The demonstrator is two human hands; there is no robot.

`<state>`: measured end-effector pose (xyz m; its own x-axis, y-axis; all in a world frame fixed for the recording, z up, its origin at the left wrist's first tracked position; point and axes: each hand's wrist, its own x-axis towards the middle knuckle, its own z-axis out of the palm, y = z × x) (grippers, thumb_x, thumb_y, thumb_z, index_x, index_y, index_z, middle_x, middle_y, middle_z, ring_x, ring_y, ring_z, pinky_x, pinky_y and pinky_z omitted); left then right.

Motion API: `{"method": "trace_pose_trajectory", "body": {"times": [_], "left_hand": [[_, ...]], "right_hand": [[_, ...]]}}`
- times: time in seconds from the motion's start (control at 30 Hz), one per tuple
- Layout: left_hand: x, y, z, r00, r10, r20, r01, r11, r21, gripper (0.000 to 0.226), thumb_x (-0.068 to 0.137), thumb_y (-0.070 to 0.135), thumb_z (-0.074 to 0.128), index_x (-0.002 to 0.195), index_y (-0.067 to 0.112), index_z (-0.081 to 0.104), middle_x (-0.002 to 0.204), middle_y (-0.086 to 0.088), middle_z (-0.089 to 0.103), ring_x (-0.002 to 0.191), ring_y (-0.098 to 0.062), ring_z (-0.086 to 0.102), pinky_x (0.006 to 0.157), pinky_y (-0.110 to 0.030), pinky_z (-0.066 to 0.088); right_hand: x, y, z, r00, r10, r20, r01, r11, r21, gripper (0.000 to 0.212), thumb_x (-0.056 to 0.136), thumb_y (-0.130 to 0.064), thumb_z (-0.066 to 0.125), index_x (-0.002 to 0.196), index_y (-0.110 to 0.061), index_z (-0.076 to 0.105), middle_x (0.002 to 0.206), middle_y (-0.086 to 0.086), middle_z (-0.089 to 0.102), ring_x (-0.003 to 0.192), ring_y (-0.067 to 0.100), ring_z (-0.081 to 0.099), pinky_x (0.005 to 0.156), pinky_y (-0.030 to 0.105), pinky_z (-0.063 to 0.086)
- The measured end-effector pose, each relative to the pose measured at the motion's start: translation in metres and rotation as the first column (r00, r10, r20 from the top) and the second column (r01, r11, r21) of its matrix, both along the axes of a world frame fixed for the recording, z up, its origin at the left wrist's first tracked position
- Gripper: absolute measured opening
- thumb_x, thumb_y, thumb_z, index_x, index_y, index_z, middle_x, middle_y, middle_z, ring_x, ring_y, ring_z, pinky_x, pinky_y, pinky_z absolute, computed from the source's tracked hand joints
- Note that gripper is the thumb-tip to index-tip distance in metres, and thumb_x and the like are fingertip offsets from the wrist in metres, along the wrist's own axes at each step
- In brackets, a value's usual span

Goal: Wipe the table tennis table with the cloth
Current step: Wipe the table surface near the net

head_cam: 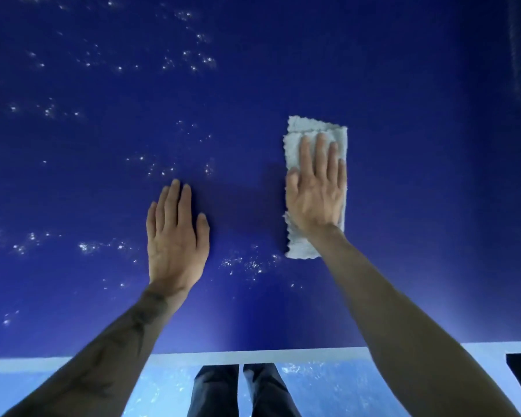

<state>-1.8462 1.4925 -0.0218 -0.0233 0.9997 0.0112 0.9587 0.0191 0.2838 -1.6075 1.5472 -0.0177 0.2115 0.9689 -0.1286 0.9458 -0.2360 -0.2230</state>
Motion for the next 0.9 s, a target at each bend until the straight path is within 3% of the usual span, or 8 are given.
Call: {"method": "trace_pose_trajectory", "body": {"times": [0.1,0.17,0.23,0.37,0.47,0.53,0.73,0.9], "left_hand": [[0.002,-0.019,-0.011,0.999,0.013,-0.037,-0.013,1.0,0.016,0.059,0.105,0.029,0.036,0.157,0.001,0.039,0.168,-0.016,0.032,0.156,-0.035,0.029,0.129,-0.052,0.021],[0.002,-0.022,-0.014,0.998,0.001,-0.057,0.001,1.0,0.019,0.061,0.106,0.03,0.035,0.159,0.002,0.035,0.17,-0.014,0.029,0.158,-0.032,0.025,0.13,-0.05,0.017],[0.002,-0.022,-0.016,0.999,-0.003,-0.053,0.005,1.0,0.023,0.061,0.106,0.03,0.035,0.16,0.003,0.034,0.171,-0.013,0.028,0.159,-0.031,0.023,0.13,-0.05,0.016],[0.0,-0.022,-0.016,0.999,0.007,-0.044,-0.005,0.999,0.046,0.06,0.104,0.028,0.037,0.158,0.003,0.037,0.169,-0.014,0.031,0.158,-0.032,0.025,0.13,-0.05,0.016],[0.0,-0.023,-0.018,0.999,0.017,-0.043,-0.015,0.999,0.051,0.06,0.104,0.028,0.038,0.158,0.004,0.037,0.169,-0.013,0.031,0.158,-0.031,0.024,0.131,-0.047,0.014],[0.0,-0.022,-0.018,0.999,0.021,-0.036,-0.019,0.999,0.048,0.06,0.103,0.027,0.039,0.159,0.004,0.037,0.17,-0.012,0.03,0.159,-0.03,0.023,0.131,-0.046,0.013],[0.0,-0.021,-0.018,0.999,0.009,-0.043,-0.007,0.999,0.04,0.06,0.105,0.028,0.036,0.16,0.005,0.034,0.171,-0.011,0.027,0.159,-0.029,0.021,0.131,-0.047,0.013],[0.0,-0.021,-0.016,0.999,0.016,-0.033,-0.014,0.998,0.054,0.058,0.105,0.023,0.041,0.16,0.004,0.036,0.17,-0.012,0.029,0.159,-0.03,0.022,0.131,-0.048,0.014]], "right_hand": [[-0.048,-0.021,-0.002,0.983,0.182,-0.024,-0.181,0.983,0.011,0.07,0.104,-0.04,0.021,0.171,-0.021,0.015,0.179,0.009,0.007,0.165,0.032,0.002,0.133,0.049,0.007],[-0.059,-0.056,-0.003,0.907,0.421,-0.024,-0.421,0.907,-0.002,0.068,0.106,-0.039,0.025,0.171,-0.023,0.014,0.179,0.005,0.005,0.166,0.029,0.0,0.134,0.048,0.008],[-0.036,-0.074,-0.006,0.856,0.516,-0.013,-0.516,0.856,0.011,0.066,0.108,-0.038,0.029,0.171,-0.026,0.014,0.179,0.002,0.005,0.166,0.025,0.001,0.134,0.047,0.011],[0.027,-0.065,-0.002,0.984,0.176,0.033,-0.176,0.984,-0.018,0.064,0.11,-0.041,0.023,0.171,-0.024,0.017,0.178,0.006,0.01,0.165,0.029,0.005,0.133,0.049,0.011],[0.017,-0.036,0.0,0.999,0.036,0.01,-0.036,0.999,-0.002,0.065,0.11,-0.043,0.016,0.171,-0.021,0.014,0.178,0.011,0.007,0.165,0.033,0.004,0.134,0.049,0.008],[-0.014,-0.028,-0.003,0.998,0.066,-0.017,-0.065,0.998,0.022,0.066,0.108,-0.042,0.018,0.171,-0.021,0.016,0.178,0.011,0.008,0.165,0.033,0.004,0.134,0.05,0.008],[-0.052,-0.088,-0.01,0.868,0.496,-0.033,-0.494,0.867,0.063,0.065,0.107,-0.035,0.035,0.17,-0.024,0.022,0.178,0.005,0.012,0.165,0.028,0.005,0.133,0.047,0.012],[0.019,-0.079,-0.01,0.976,0.211,0.052,-0.212,0.977,0.017,0.063,0.111,-0.039,0.026,0.171,-0.024,0.016,0.179,0.006,0.01,0.165,0.029,0.005,0.133,0.05,0.014]]}}
